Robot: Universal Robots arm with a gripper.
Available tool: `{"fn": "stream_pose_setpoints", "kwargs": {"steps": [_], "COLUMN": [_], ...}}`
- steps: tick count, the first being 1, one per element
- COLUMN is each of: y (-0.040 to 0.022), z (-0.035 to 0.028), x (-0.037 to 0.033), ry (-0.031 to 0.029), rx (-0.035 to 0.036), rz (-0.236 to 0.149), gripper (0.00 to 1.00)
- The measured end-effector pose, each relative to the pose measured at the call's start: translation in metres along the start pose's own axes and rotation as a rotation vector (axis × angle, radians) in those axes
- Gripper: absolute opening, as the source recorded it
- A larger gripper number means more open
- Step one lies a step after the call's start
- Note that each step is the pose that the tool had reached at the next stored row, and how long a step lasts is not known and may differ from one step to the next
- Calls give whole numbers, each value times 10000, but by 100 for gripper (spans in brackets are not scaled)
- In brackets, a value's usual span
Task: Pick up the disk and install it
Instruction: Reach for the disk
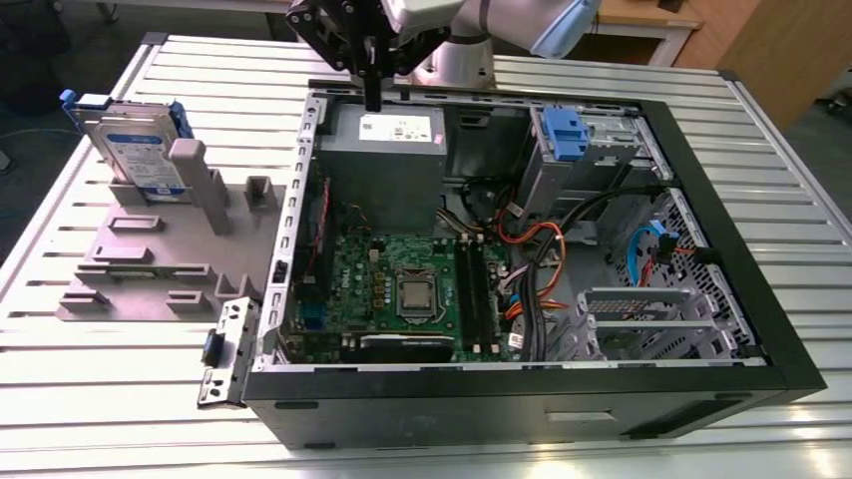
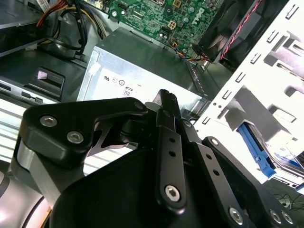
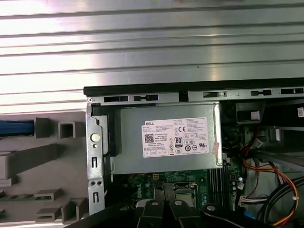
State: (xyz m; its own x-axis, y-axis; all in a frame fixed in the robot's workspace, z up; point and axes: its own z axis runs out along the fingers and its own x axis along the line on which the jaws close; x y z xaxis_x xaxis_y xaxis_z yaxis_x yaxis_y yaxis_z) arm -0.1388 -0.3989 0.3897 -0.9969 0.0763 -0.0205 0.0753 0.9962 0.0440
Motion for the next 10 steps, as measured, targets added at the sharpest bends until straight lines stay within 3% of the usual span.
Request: {"fn": "stream_pose_setpoints", "kwargs": {"steps": [10], "y": [-2], "z": [-1], "x": [34], "ry": [0], "rx": [0], "rz": [0], "gripper": [11]}}
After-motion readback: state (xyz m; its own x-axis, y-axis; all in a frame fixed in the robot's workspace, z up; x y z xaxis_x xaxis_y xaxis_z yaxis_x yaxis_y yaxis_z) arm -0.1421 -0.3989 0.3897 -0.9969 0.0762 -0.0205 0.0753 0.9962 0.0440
